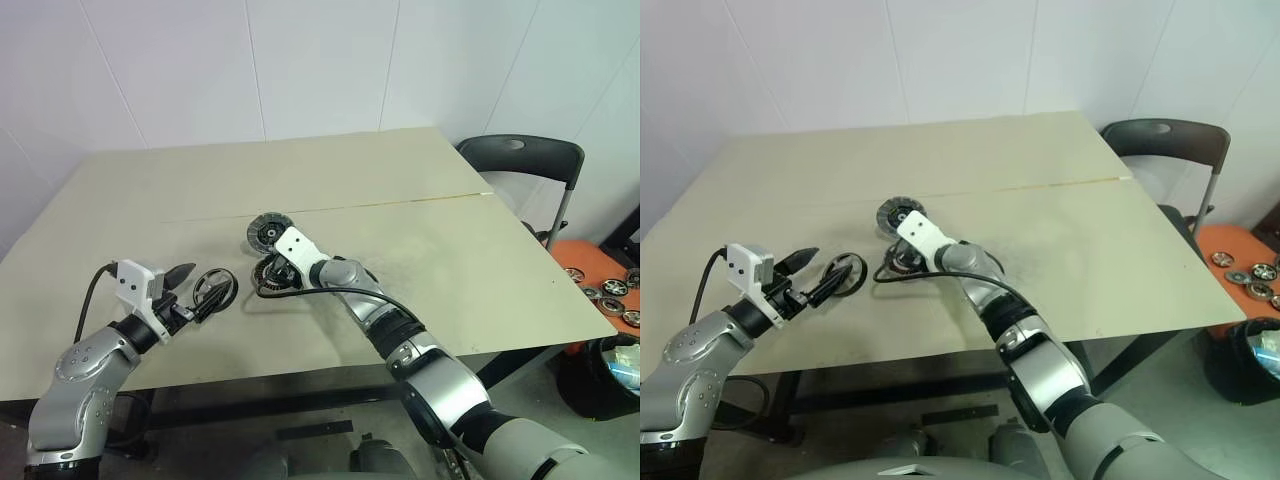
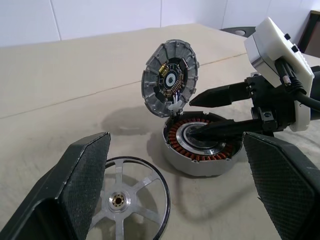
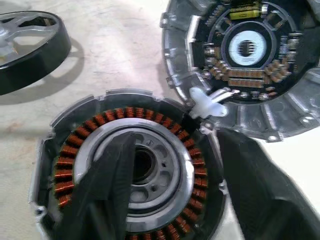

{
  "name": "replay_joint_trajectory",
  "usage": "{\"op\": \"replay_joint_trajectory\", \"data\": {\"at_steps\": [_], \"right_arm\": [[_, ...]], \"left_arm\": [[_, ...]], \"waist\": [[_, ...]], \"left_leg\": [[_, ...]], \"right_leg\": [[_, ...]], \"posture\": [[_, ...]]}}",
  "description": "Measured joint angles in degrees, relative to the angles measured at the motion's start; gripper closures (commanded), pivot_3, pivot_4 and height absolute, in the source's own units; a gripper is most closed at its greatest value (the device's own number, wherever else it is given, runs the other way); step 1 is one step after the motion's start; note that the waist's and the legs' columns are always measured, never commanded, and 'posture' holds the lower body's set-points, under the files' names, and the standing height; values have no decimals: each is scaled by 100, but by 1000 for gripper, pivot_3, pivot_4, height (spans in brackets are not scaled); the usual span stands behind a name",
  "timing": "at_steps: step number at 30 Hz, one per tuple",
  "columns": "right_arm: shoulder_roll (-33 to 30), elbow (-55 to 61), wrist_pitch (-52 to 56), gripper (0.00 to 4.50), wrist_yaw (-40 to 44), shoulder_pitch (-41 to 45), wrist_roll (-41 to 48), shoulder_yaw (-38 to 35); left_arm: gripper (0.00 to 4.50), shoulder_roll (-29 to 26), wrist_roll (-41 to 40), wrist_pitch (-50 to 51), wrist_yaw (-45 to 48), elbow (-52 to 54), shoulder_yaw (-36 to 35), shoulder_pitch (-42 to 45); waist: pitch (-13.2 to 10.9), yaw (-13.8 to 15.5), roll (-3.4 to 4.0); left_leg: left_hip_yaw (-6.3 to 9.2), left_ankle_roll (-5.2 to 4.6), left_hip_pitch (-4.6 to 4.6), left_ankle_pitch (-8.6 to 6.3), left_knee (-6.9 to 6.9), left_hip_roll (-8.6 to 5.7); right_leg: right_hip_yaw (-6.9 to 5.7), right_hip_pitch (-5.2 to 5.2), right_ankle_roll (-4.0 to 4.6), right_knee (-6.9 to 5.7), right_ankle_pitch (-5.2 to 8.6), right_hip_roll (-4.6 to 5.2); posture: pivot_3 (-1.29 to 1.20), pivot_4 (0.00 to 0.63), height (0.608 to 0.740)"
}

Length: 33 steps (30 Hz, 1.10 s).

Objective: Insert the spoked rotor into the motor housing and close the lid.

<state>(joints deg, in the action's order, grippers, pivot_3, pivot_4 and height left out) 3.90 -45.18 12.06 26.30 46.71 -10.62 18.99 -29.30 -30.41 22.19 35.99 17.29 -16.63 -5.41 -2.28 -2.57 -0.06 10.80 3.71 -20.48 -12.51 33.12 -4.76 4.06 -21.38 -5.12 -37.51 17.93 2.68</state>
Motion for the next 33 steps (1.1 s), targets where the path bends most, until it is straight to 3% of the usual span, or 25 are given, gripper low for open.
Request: {"op": "replay_joint_trajectory", "data": {"at_steps": [5,6,17,26,33], "right_arm": [[6,-6,6,4378,88,-10,-4,45],[3,-7,4,4448,111,-12,-10,59],[23,33,229,4448,173,-11,37,-45],[-162,-320,569,4448,51,224,531,-743],[-259,-468,558,4448,110,318,478,-690]], "left_arm": [[0,-2,40,-26,29,-30,0,-7],[0,-3,50,-33,45,-46,0,-17],[0,-3,123,-131,133,-142,0,-55],[0,-4,179,-129,133,-142,10,-71],[0,-10,228,-115,120,-135,55,-55]], "waist": [[0,2,0],[0,2,0],[1,11,-1],[-1,23,0],[0,4,-1]], "left_leg": [[0,0,0,0,0,1],[0,0,0,0,0,1],[0,0,3,0,1,0],[1,0,-1,0,4,-1],[0,0,-2,0,-9,2]], "right_leg": [[0,0,0,0,0,0],[0,0,0,0,0,0],[-1,3,1,0,0,1],[-3,4,2,6,1,1],[-2,1,-2,14,-1,1]], "posture": [[0,0,740],[0,0,740],[0,0,740],[0,0,740],[0,0,740]]}}
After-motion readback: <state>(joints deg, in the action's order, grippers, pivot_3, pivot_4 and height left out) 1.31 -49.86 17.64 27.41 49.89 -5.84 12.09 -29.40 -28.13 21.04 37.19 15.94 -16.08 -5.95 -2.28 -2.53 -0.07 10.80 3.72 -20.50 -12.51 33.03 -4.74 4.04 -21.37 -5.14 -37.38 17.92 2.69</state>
